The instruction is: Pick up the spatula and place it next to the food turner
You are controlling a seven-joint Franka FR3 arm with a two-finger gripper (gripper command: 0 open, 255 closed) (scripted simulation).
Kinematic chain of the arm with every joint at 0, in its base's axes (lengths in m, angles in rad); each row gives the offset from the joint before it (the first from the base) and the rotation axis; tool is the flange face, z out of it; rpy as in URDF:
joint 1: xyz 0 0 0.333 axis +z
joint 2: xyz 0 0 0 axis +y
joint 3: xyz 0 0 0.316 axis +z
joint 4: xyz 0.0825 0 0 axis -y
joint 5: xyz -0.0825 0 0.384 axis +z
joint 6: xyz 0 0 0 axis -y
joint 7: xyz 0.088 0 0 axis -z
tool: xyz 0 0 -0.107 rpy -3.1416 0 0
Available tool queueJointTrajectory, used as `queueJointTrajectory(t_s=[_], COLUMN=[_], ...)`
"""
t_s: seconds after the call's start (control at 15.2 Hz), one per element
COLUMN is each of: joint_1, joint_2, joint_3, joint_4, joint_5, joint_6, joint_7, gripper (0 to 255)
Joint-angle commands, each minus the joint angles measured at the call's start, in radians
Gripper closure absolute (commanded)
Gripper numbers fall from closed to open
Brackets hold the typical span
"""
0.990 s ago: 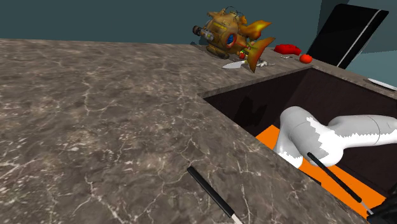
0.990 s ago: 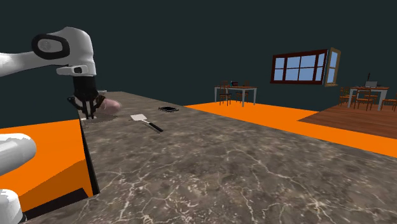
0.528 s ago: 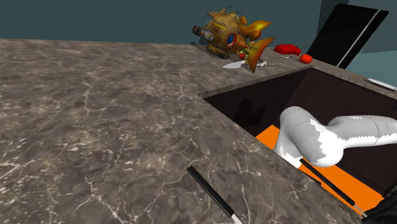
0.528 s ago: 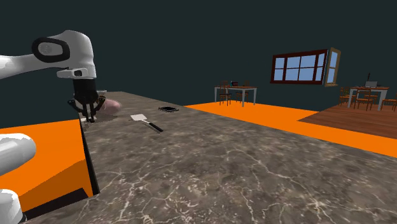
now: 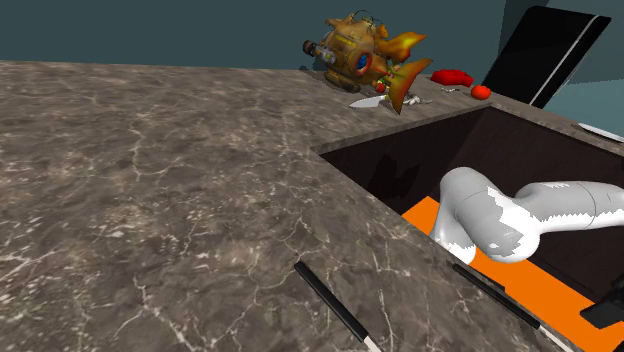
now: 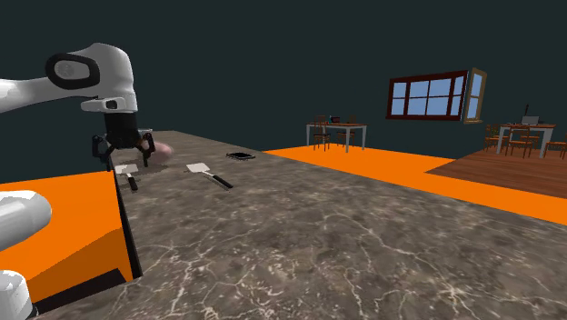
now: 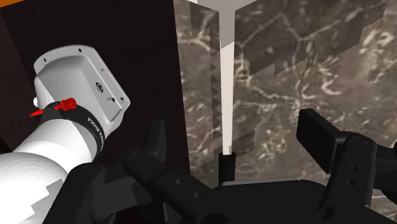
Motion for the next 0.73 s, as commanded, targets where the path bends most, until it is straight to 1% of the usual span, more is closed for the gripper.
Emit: queueJointTrajectory(t_s=[0.0, 0.2, 0.66], joint_1=[-0.009, -0.033, -0.033], joint_2=[0.017, 0.068, 0.068], joint_3=[-0.016, -0.055, -0.055], joint_4=[0.036, 0.14, 0.14], joint_5=[-0.016, -0.055, -0.055], joint_6=[-0.019, -0.074, -0.074], joint_7=[0.004, 0.015, 0.015], gripper=[0, 0, 0])
